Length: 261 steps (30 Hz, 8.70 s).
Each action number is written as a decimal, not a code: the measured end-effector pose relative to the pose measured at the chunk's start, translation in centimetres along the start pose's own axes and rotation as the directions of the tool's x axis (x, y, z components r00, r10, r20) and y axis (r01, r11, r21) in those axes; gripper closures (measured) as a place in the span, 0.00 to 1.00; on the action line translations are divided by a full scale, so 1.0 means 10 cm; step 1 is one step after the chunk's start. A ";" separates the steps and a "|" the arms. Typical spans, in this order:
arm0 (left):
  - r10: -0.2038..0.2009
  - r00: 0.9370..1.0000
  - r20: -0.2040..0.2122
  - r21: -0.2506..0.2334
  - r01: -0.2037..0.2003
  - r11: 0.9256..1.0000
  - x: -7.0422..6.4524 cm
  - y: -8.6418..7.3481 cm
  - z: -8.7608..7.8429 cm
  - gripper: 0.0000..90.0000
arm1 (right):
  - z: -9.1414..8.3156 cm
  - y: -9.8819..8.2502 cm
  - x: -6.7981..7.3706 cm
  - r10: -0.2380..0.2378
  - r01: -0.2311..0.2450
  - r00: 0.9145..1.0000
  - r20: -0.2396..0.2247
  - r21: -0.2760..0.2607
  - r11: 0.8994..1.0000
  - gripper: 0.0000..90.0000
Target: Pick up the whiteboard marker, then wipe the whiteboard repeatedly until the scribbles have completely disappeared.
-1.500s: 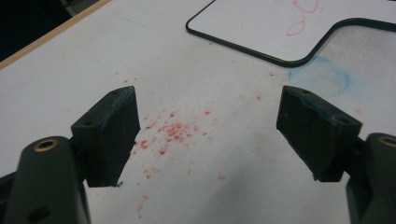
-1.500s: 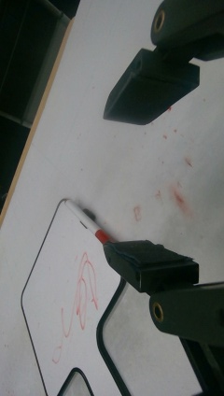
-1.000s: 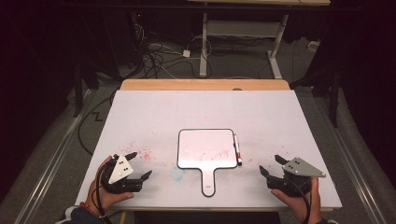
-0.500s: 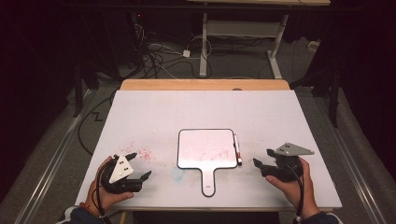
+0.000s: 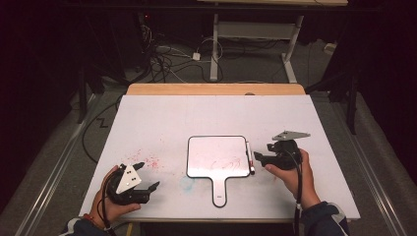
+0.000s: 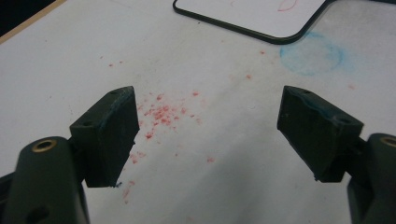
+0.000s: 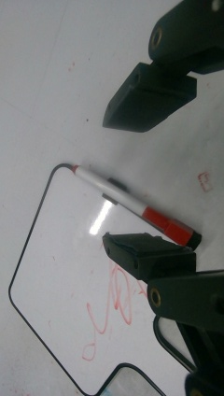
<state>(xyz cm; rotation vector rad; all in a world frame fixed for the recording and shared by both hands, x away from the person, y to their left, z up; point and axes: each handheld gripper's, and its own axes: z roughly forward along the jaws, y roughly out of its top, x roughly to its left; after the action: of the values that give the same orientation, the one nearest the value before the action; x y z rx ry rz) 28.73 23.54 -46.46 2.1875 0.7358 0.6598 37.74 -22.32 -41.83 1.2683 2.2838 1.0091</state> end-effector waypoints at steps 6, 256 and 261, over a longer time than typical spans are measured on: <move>0.000 1.000 0.002 0.003 0.000 1.000 0.00 0.00 0.01 0.22 | 0.14 0.07 0.02 0.012 -0.012 1.000 0.004 0.034 0.999 0.47; -0.045 0.998 0.036 0.018 0.045 0.999 0.07 -0.06 0.05 0.22 | 0.63 0.01 1.17 -0.281 0.254 0.955 -0.098 -0.224 0.941 0.91; -0.046 0.998 0.033 0.014 0.046 0.999 0.07 -0.06 0.04 0.22 | 0.61 -0.02 1.26 -0.310 0.278 0.943 -0.119 -0.228 0.933 0.91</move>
<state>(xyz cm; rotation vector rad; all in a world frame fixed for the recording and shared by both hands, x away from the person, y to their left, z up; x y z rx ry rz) 29.35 24.17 -47.01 2.1820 0.7726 0.5952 34.35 -9.27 -45.64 0.7586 2.3154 1.2299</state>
